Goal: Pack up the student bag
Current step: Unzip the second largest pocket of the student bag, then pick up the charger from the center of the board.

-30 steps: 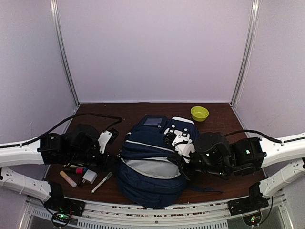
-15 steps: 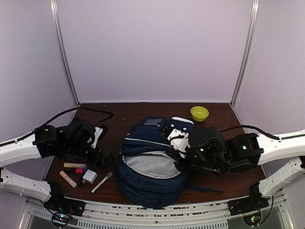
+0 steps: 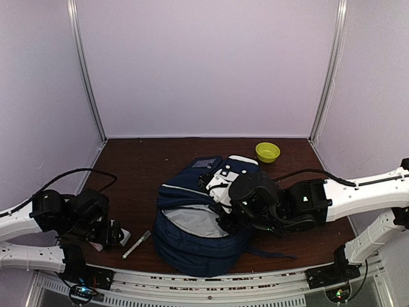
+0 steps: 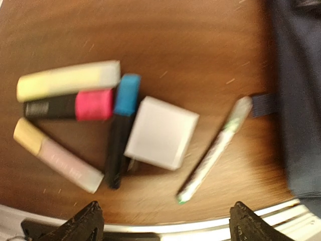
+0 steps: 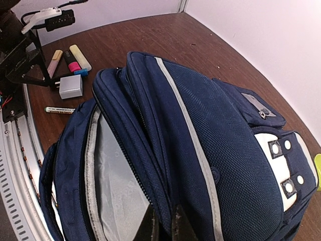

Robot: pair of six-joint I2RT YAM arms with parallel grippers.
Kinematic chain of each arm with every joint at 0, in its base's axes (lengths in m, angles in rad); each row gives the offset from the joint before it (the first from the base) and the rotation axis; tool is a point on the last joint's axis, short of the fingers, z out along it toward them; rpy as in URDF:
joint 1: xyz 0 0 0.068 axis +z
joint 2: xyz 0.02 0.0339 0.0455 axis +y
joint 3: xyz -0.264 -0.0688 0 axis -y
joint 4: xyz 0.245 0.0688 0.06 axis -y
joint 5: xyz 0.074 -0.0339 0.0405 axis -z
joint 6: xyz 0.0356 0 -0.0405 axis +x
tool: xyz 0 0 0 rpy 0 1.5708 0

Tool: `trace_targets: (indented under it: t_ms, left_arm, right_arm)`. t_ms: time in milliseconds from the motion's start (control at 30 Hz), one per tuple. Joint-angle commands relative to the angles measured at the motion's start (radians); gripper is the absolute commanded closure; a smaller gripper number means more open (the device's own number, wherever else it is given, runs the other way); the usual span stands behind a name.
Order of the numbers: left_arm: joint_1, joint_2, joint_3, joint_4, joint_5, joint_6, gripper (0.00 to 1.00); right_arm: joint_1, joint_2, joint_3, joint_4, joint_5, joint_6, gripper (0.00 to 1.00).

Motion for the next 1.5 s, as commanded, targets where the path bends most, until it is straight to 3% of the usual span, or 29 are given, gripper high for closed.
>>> trace_targets:
  t_ms: [0,100,333,833,1033,1233,1467]
  left_arm:
    - [-0.012,0.035,-0.029,-0.024,0.027,-0.099,0.11]
    - [-0.011,0.112,-0.044,0.117,0.034,-0.053,0.11]
    - [0.014,0.330,-0.024,0.265,-0.026,0.063,0.13]
    - [0.086,0.429,-0.089,0.382,-0.060,0.174,0.12]
    - [0.124,0.428,-0.103,0.350,-0.093,0.181,0.14]
    - [0.123,0.388,-0.134,0.434,0.026,0.210,0.42]
    - [0.124,0.351,-0.130,0.437,0.041,0.227,0.71]
  right_arm:
    - [-0.014,0.012,0.008,0.054,0.016,0.033,1.00]
    - [-0.014,0.008,-0.002,0.055,0.011,0.038,1.00]
    - [-0.014,-0.014,-0.032,0.056,-0.026,0.073,1.00]
    - [-0.014,-0.029,-0.044,0.038,-0.073,0.097,1.00]
    - [-0.014,-0.018,-0.043,0.036,-0.112,0.118,1.00]
    - [-0.013,-0.019,-0.049,0.034,-0.117,0.128,1.00]
    - [-0.013,-0.013,-0.044,0.033,-0.120,0.130,1.00]
